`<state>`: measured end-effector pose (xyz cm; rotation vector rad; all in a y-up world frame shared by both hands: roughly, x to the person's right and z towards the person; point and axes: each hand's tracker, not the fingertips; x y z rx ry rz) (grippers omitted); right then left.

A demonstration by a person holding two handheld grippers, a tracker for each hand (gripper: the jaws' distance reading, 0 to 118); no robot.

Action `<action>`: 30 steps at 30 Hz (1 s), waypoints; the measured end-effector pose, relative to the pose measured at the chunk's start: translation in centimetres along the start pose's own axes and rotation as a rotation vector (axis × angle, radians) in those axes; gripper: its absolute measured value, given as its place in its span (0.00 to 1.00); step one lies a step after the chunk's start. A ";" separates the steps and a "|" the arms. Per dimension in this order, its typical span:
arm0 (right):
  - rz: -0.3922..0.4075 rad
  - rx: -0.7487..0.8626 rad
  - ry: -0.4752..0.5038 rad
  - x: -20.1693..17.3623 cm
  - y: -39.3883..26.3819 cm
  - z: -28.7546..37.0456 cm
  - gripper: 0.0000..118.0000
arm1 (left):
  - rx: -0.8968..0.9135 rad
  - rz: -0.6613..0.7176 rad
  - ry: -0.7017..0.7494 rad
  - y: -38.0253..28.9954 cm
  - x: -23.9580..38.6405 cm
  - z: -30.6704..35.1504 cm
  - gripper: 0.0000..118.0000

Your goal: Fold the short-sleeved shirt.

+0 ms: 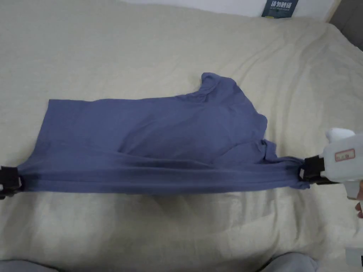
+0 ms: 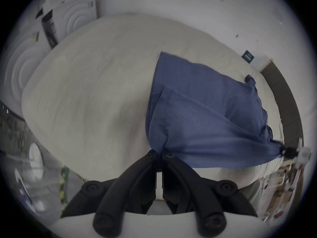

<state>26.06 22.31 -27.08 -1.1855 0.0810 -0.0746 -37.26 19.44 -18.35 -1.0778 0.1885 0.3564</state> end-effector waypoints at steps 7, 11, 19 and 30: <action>-0.052 -0.027 -0.036 -0.1 -3.8 -4.2 0.08 | -0.026 0.050 0.028 -3.6 0.2 -2.1 0.10; -0.099 0.048 -0.025 0.4 -3.0 -2.8 0.84 | 0.015 0.041 0.094 -3.1 0.3 -1.1 0.95; 0.090 0.493 -0.113 -3.3 -0.7 6.3 1.00 | 0.483 -0.080 0.138 -0.2 3.4 6.5 0.96; 0.111 0.922 -0.047 -11.2 -4.9 11.2 1.00 | 0.826 -0.279 0.147 -3.6 10.8 9.4 0.89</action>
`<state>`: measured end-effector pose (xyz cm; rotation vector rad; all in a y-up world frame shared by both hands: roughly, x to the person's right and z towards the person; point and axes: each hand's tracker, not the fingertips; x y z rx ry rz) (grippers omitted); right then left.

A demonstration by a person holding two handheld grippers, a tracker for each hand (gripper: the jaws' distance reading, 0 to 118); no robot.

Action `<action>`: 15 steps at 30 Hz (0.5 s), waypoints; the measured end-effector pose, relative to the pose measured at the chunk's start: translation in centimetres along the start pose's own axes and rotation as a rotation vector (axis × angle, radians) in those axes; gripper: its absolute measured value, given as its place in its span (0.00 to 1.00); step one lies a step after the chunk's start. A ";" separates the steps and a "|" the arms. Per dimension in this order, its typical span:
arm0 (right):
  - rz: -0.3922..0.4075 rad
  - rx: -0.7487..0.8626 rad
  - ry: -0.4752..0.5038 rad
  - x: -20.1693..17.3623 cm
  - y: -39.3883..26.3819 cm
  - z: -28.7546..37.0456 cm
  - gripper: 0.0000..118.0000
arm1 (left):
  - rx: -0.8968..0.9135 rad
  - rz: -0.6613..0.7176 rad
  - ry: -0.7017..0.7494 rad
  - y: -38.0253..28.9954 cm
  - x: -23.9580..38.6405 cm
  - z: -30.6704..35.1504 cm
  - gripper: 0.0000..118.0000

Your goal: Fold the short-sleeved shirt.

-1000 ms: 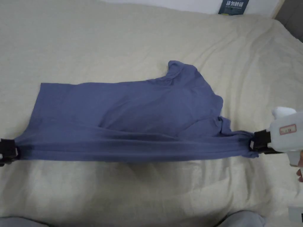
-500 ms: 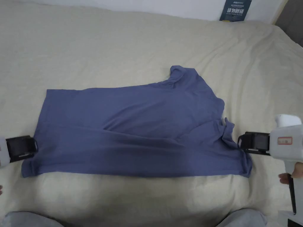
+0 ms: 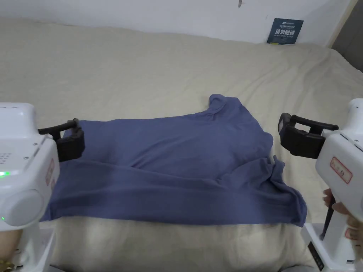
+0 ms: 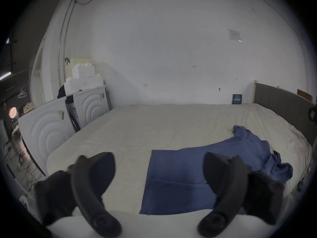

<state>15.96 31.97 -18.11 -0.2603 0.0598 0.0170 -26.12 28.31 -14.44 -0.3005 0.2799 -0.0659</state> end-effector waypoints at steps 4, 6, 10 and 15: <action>-0.065 0.010 0.036 -0.8 -0.6 0.2 0.99 | 0.002 -0.008 -0.031 -0.5 0.9 0.3 0.31; -0.060 0.019 0.032 -1.4 -0.7 0.6 0.65 | 0.000 0.011 -0.033 -0.8 1.0 0.3 0.06; -0.075 -0.007 0.060 -1.6 -0.9 0.1 0.04 | -0.020 0.050 -0.065 -1.0 0.8 0.4 0.00; -0.050 0.002 0.043 -2.0 -0.9 -0.1 0.03 | -0.042 0.073 -0.071 -1.2 0.5 -0.1 0.00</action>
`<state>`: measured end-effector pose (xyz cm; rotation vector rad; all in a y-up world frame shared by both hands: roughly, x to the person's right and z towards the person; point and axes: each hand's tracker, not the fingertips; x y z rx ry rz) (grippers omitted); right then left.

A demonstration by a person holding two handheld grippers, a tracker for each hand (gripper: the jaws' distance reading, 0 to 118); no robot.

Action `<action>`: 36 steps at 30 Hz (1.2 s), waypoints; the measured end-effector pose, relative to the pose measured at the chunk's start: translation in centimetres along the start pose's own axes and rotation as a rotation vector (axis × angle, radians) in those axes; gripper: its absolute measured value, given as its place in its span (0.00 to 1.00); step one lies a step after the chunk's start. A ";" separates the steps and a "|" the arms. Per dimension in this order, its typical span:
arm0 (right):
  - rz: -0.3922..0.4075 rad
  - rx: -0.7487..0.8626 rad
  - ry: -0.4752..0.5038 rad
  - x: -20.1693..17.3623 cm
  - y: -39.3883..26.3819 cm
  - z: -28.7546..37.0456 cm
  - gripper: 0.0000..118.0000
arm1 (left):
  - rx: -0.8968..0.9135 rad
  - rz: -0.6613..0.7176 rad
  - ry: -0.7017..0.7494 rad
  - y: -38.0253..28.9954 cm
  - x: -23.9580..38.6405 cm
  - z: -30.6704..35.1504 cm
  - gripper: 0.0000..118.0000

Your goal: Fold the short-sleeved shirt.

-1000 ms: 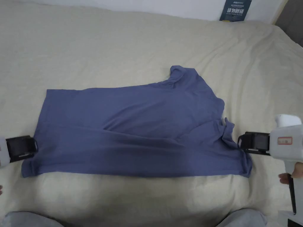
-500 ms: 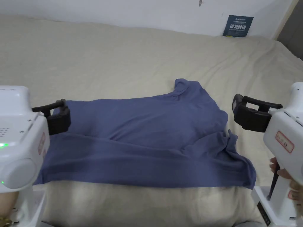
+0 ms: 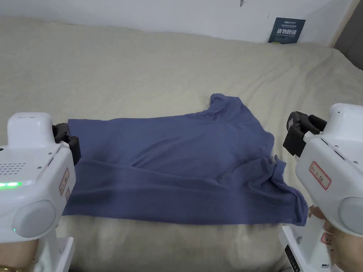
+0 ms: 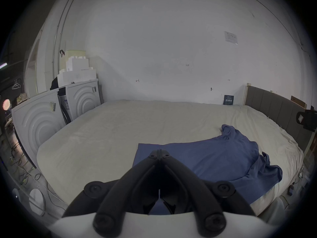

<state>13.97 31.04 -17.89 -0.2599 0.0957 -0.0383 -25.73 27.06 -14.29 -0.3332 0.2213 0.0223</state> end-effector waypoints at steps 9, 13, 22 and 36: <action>-0.017 -0.018 0.021 -0.6 0.2 -1.8 0.03 | -0.061 0.034 -0.015 2.9 -1.8 -4.7 0.00; -0.017 -0.046 0.026 -0.9 0.1 -3.6 0.03 | -0.126 0.048 -0.025 5.0 -2.8 -9.8 0.33; -0.025 -0.135 0.020 -1.3 -0.6 -9.1 0.03 | -0.483 0.088 0.004 7.2 -4.9 -25.6 0.98; -0.001 -0.245 -0.018 -0.7 -2.9 -15.0 0.03 | -0.799 -0.025 0.130 1.8 -5.5 -37.4 0.64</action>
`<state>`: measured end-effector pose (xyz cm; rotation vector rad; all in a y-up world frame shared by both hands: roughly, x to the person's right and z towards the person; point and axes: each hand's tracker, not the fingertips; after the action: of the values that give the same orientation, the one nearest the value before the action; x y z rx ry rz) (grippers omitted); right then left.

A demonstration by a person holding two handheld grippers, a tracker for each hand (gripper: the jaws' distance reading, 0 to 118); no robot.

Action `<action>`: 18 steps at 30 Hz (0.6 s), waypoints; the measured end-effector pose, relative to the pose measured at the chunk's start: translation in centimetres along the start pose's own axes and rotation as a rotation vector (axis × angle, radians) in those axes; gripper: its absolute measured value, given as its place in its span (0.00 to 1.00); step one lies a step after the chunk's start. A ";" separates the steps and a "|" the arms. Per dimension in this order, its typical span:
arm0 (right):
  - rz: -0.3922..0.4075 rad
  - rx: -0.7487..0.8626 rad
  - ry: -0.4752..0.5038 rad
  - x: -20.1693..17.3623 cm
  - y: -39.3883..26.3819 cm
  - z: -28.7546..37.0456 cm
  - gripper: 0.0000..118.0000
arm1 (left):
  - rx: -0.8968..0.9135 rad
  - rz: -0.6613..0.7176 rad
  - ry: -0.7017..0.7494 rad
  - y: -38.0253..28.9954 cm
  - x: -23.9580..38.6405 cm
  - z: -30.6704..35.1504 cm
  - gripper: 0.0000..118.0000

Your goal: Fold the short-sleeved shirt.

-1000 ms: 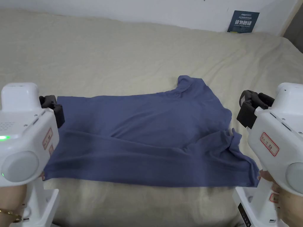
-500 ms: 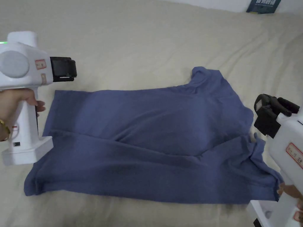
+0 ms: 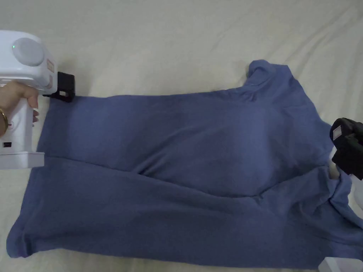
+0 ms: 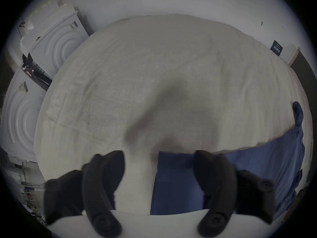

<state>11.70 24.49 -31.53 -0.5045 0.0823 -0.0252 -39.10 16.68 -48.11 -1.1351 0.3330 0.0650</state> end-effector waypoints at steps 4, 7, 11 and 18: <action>0.000 -0.020 -0.014 0.1 -0.4 -0.4 0.03 | -0.023 0.006 -0.067 -0.3 0.7 -0.7 0.19; -0.003 -0.031 -0.019 0.3 -0.6 -0.4 0.03 | -0.014 -0.001 -0.069 -0.6 1.4 -0.5 0.03; 0.003 -0.035 -0.019 0.3 -0.2 -0.3 0.03 | 0.030 -0.003 -0.074 -1.0 1.4 0.9 0.03; -0.032 -0.109 0.046 1.6 4.1 -3.3 0.03 | 0.220 0.033 -0.136 -2.4 0.2 6.3 0.02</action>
<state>13.09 26.40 -36.47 -0.6141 0.1213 -0.0635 -36.92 21.25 -43.68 -0.9027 0.2318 0.1311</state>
